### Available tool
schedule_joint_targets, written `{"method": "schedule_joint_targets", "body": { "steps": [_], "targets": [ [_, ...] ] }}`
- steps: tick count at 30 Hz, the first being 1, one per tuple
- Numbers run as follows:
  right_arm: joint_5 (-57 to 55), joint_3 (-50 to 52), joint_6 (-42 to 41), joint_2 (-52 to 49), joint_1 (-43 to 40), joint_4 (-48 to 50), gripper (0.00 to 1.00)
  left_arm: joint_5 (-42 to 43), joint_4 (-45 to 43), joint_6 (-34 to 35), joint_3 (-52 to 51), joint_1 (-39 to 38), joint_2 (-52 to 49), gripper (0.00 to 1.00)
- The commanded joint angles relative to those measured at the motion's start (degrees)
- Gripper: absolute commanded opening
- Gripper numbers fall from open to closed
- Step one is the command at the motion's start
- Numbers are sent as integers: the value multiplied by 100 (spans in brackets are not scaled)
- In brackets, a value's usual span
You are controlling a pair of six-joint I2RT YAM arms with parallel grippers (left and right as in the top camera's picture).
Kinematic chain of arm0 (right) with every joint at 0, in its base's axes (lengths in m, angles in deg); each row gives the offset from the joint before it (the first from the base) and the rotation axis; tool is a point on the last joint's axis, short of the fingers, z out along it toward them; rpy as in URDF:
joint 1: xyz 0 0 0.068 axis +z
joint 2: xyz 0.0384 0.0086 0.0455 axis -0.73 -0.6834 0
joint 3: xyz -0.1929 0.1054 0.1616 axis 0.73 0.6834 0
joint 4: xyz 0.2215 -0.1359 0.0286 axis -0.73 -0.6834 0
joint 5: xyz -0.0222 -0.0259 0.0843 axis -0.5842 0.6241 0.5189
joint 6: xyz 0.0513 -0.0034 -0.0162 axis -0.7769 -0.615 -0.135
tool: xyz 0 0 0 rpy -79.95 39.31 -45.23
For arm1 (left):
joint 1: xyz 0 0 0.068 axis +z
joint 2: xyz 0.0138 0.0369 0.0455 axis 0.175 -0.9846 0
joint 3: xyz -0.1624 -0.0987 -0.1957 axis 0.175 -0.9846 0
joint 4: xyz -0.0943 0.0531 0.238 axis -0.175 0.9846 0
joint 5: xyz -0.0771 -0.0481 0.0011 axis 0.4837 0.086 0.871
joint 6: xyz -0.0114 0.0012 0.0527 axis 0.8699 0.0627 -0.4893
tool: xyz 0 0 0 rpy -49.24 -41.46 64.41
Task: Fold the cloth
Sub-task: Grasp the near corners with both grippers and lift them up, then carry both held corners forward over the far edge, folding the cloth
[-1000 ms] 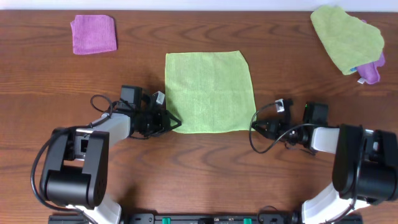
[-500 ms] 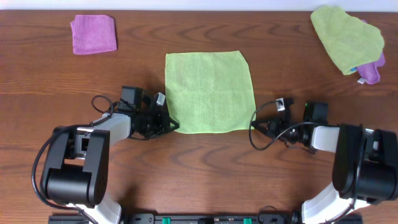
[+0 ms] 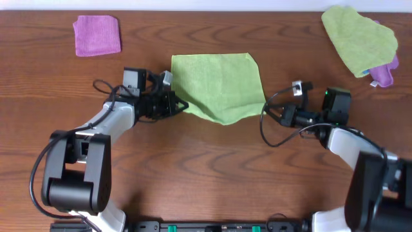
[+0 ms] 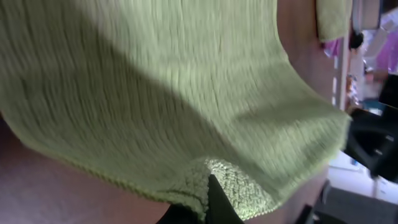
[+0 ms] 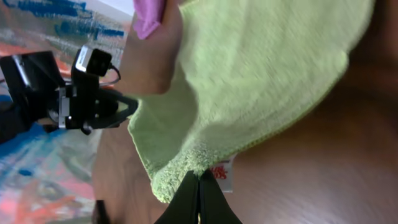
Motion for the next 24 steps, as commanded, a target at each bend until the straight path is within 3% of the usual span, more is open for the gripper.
{"method": "schedule_joint_targets", "body": {
  "steps": [1,8,24],
  "targets": [
    [-527,-278,-155,63,380,-31,2,-516,20,-17,260,-20,52,6],
    [-2028,-1010,-109,42,863,-660,1,-1285,15,-273,584,-20,33,6],
    [-2538,-1934,-396,-1161,868,-815,2,-1526,20,-619,1926,-17,-1097,6]
  ]
}}
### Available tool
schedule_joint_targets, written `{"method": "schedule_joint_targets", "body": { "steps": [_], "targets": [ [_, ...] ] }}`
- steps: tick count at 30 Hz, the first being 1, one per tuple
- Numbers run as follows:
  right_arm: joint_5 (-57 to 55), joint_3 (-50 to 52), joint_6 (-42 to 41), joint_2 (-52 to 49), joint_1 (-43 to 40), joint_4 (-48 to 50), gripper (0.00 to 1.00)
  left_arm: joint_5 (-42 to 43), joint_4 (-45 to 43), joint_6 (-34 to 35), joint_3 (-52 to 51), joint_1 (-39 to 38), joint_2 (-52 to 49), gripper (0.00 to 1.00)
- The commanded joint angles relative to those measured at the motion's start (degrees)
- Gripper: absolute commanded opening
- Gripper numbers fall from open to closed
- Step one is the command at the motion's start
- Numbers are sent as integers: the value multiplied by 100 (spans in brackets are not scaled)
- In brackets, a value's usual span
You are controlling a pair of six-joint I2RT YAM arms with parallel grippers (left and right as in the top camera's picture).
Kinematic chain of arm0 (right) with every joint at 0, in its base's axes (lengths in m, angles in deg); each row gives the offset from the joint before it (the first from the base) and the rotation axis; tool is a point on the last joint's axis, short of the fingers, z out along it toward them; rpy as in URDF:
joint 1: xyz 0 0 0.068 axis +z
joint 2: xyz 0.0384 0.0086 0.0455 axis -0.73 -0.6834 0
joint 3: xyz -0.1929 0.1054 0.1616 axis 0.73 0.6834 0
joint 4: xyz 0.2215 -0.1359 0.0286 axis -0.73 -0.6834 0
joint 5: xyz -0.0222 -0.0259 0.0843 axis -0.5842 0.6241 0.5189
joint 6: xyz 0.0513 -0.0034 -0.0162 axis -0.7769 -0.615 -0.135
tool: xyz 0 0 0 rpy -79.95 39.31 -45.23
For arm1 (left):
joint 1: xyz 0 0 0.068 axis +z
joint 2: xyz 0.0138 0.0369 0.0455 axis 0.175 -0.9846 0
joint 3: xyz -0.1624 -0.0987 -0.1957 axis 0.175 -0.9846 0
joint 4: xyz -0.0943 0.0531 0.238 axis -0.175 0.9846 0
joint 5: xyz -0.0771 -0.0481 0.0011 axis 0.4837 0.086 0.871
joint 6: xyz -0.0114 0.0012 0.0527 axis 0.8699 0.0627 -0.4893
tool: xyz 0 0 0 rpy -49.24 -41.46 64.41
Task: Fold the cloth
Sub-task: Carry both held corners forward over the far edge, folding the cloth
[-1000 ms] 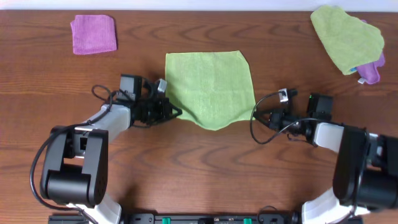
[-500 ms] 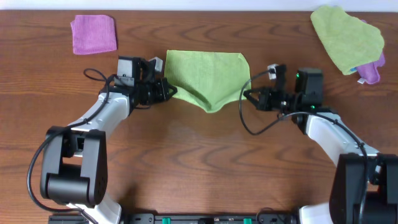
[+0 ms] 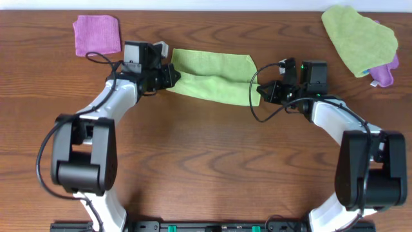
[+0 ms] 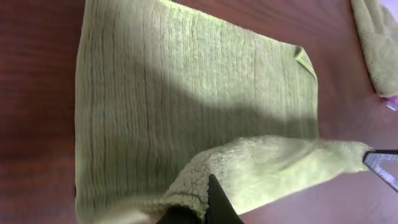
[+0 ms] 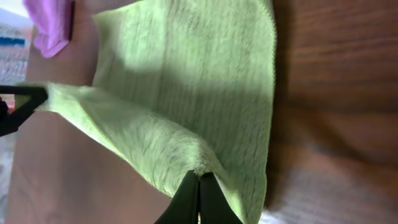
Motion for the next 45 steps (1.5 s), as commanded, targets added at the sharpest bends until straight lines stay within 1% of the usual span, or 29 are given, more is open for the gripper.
{"method": "schedule_joint_targets", "body": {
  "steps": [1,5,16,27,36,40,45],
  "targets": [
    [-227,-343,-122,-111,28,17,2,-85,7,-195,483,-13,-350,6],
    [-328,-715,-122,-291,28,15,2,-85,15,-195,863,-13,-638,6],
    [-199,-1626,-315,-1274,109,-26,1,-96,157,-358,1742,17,-1322,6],
    [-595,-1829,-358,-1373,133,61,2,-192,227,-361,2546,149,-1886,6],
    [-778,-1840,-378,-1403,133,337,1,-195,291,-452,2638,142,-2024,6],
    [-684,-1840,-527,-1528,157,313,2,-190,356,-470,2638,142,-2026,5],
    [-603,-1840,-568,-1655,212,162,1,-195,678,-601,2638,138,-2026,6]
  ]
}}
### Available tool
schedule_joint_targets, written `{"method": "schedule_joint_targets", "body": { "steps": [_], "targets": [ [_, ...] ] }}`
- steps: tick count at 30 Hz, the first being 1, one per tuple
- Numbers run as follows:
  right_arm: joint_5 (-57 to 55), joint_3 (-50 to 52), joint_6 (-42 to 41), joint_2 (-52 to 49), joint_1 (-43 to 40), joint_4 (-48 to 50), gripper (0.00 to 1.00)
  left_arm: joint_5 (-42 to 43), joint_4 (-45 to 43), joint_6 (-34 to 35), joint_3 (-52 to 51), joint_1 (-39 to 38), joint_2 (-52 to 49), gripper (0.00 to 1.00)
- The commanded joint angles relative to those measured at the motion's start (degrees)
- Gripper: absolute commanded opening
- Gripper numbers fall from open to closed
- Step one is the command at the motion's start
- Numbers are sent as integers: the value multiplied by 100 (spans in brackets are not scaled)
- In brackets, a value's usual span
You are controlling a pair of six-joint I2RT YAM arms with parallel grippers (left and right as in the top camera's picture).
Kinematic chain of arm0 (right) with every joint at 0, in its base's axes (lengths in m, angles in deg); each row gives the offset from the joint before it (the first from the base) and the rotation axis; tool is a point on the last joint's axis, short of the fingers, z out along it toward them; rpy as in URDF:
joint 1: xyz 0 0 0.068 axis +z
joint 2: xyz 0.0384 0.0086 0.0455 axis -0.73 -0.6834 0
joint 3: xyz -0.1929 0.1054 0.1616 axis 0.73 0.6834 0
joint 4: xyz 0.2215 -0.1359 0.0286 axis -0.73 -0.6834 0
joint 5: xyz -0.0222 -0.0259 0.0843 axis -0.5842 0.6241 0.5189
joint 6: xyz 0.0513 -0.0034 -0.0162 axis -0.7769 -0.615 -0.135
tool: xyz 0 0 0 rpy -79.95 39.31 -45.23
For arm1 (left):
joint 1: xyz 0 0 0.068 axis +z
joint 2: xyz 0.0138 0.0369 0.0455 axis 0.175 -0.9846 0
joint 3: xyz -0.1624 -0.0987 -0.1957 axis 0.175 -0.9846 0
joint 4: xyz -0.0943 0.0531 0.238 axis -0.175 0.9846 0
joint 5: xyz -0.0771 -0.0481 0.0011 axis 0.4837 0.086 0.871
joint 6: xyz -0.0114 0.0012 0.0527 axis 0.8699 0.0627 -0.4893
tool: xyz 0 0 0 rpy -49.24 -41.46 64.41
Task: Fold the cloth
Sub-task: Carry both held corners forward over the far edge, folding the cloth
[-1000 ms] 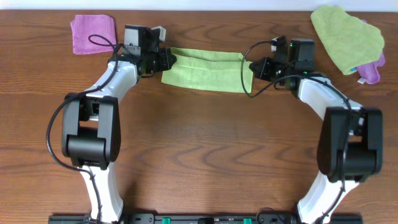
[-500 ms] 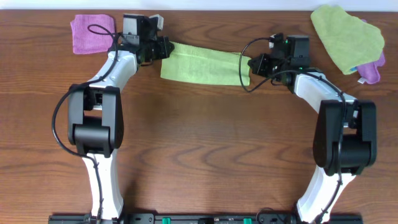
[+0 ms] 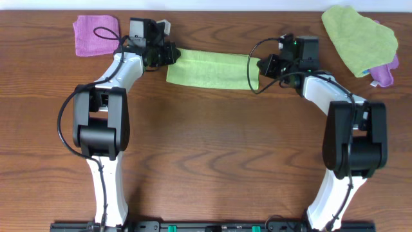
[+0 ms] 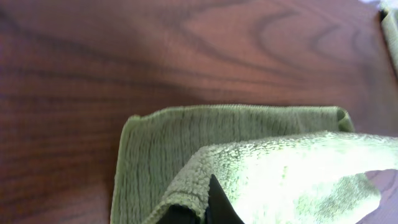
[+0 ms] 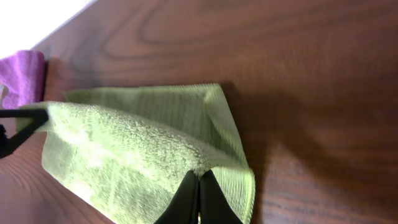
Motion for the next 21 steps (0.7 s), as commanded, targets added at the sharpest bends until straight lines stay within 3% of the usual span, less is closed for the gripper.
{"method": "schedule_joint_targets", "body": {
  "steps": [1,14,16,17,18,19,21],
  "targets": [
    [48,-85,-122,-162,94,-90,1,-79,170,-210,127,13,-66,6],
    [-66,-85,-122,-216,107,-251,4,-190,339,-304,127,13,-66,6],
    [-66,-85,-122,-216,107,-251,36,-319,380,-302,127,13,-66,19],
    [-66,-85,-120,-216,105,-251,43,-363,393,-302,127,13,-66,46],
    [-66,-85,-120,-216,96,-258,52,-400,404,-302,127,13,-66,59],
    [-63,-85,-122,-216,90,-264,63,-415,420,-302,127,15,-66,60],
    [-63,-85,-122,-216,83,-299,76,-420,442,-302,127,26,-63,67]
  ]
}}
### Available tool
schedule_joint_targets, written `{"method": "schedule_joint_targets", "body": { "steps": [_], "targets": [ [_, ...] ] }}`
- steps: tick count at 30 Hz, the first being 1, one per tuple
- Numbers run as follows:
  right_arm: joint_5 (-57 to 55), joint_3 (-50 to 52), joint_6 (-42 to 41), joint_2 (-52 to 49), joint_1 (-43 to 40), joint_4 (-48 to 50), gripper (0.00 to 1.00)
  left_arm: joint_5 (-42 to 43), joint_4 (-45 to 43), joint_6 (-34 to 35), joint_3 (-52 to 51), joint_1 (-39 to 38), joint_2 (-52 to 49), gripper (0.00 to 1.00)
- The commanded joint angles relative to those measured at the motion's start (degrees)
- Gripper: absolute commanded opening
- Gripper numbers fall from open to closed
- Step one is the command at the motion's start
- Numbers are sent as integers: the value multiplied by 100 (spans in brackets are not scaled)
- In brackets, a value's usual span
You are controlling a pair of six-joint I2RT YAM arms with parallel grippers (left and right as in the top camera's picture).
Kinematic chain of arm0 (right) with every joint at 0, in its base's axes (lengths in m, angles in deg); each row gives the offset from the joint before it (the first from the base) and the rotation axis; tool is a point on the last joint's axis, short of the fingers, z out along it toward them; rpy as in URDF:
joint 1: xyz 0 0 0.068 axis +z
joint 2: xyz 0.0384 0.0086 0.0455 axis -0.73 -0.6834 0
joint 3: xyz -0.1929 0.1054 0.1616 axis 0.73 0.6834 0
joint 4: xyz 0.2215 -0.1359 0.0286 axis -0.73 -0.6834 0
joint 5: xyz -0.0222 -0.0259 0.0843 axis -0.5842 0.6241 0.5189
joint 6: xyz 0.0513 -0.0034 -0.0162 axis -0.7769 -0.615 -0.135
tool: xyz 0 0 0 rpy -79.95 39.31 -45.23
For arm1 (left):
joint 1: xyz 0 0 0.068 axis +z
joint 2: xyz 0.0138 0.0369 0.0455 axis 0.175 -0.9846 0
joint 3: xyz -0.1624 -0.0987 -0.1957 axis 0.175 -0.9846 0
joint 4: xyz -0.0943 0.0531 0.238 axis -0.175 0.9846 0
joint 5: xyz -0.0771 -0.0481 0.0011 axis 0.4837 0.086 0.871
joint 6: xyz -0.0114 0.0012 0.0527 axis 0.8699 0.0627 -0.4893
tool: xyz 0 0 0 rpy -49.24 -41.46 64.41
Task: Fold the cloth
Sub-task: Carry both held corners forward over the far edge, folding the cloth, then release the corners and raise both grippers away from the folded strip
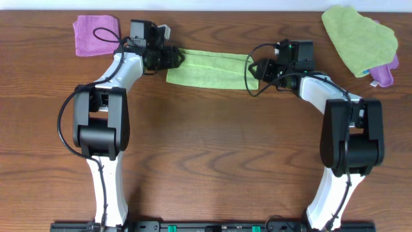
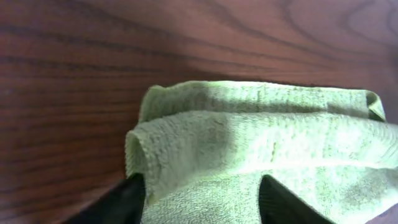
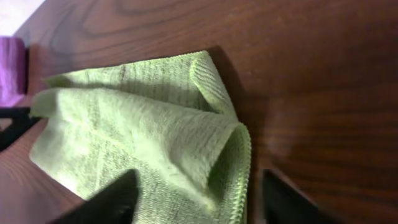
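Observation:
The green cloth [image 1: 211, 68] lies doubled over as a long narrow strip at the far middle of the table. My left gripper [image 1: 174, 59] is at its left end, open, its fingers spread over the folded corner [image 2: 261, 137]. At the strip's right end my right gripper [image 1: 255, 68] is open as well, with the doubled corner [image 3: 137, 124] lying loose between its fingers. In the left wrist view the left gripper [image 2: 199, 205] holds nothing. The right gripper [image 3: 199, 202] holds nothing either.
A folded purple cloth [image 1: 96, 35] lies at the far left, just beyond my left arm. A crumpled green cloth [image 1: 359, 35] sits at the far right corner on top of a purple one [image 1: 385, 74]. The table's far edge runs close behind the strip.
Both grippers have opened and let go of the cloth's corners. The top layer now rests on the lower one. Both arms stand almost where they were.
At first each gripper was shut on a near corner of the spread cloth, raised off the table. Then the corners were halfway over the cloth. Later they were at the far edge, still held. Now they are let go and the cloth lies folded in half.

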Motion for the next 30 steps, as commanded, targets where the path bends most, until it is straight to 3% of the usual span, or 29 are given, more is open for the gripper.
{"method": "schedule_joint_targets", "body": {
  "steps": [1,6,13,20,22,24,26,28,29,30],
  "targets": [
    [4,-85,11,-105,7,-31,78,-140,46,-85,129,28,-63,71],
    [153,-90,11,-90,-35,-63,79,-140,275,-101,205,31,-4,72],
    [415,-470,197,57,-151,-483,78,-254,1014,-629,745,28,295,72],
    [103,-1668,1224,442,-138,-2457,76,-763,1270,-1080,885,4,1088,74],
    [-46,-1864,1517,608,-133,-3042,72,-765,1556,-1272,885,-31,1268,68],
    [-505,-1912,1768,855,-116,-3595,64,-776,1939,-1513,885,-81,1427,52],
    [-1097,-1912,2015,1113,-90,-4168,46,-1045,2284,-1587,885,-131,1519,35],
    [-1541,-1912,2151,1298,-59,-4610,2,-1408,2514,-1589,885,-177,1534,27],
    [-1722,-1912,2177,1368,-52,-4793,2,-1585,2608,-1587,885,-201,1534,12],
    [-1917,-1912,2188,1436,-52,-5003,2,-1733,2673,-1587,881,-219,1515,6]
  ]
}}
